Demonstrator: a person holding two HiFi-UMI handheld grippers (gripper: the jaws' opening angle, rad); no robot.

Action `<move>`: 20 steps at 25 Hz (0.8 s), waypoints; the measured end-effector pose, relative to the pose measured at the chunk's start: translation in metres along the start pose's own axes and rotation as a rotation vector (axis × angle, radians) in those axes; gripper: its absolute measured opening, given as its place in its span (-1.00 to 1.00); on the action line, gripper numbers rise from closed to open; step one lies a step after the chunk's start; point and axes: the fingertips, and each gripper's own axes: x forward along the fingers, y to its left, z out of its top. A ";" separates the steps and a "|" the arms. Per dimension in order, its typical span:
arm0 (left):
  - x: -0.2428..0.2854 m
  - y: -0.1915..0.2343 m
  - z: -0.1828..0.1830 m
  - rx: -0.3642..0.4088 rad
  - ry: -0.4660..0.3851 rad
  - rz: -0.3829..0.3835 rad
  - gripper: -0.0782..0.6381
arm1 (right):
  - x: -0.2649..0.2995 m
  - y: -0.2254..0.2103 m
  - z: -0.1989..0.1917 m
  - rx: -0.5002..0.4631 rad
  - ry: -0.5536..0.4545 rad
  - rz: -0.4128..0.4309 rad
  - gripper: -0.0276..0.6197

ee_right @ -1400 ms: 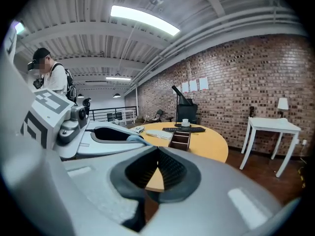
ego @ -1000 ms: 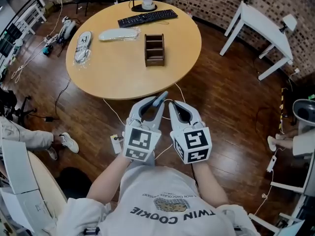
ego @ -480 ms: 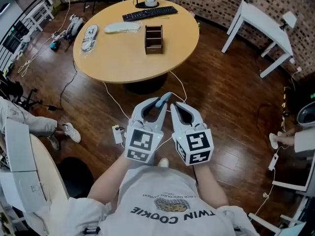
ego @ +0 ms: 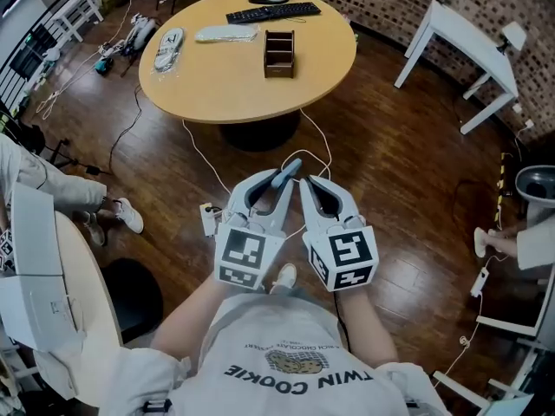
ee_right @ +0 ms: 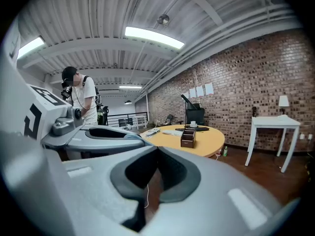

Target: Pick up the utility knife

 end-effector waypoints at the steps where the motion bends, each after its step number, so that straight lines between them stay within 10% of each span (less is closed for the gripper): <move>1: -0.006 0.001 -0.001 -0.006 -0.001 0.002 -0.57 | -0.002 0.005 -0.001 -0.001 0.002 -0.001 -0.91; 20: -0.138 0.009 -0.002 -0.058 -0.047 -0.017 -0.57 | -0.054 0.131 0.008 -0.014 -0.005 -0.070 -0.91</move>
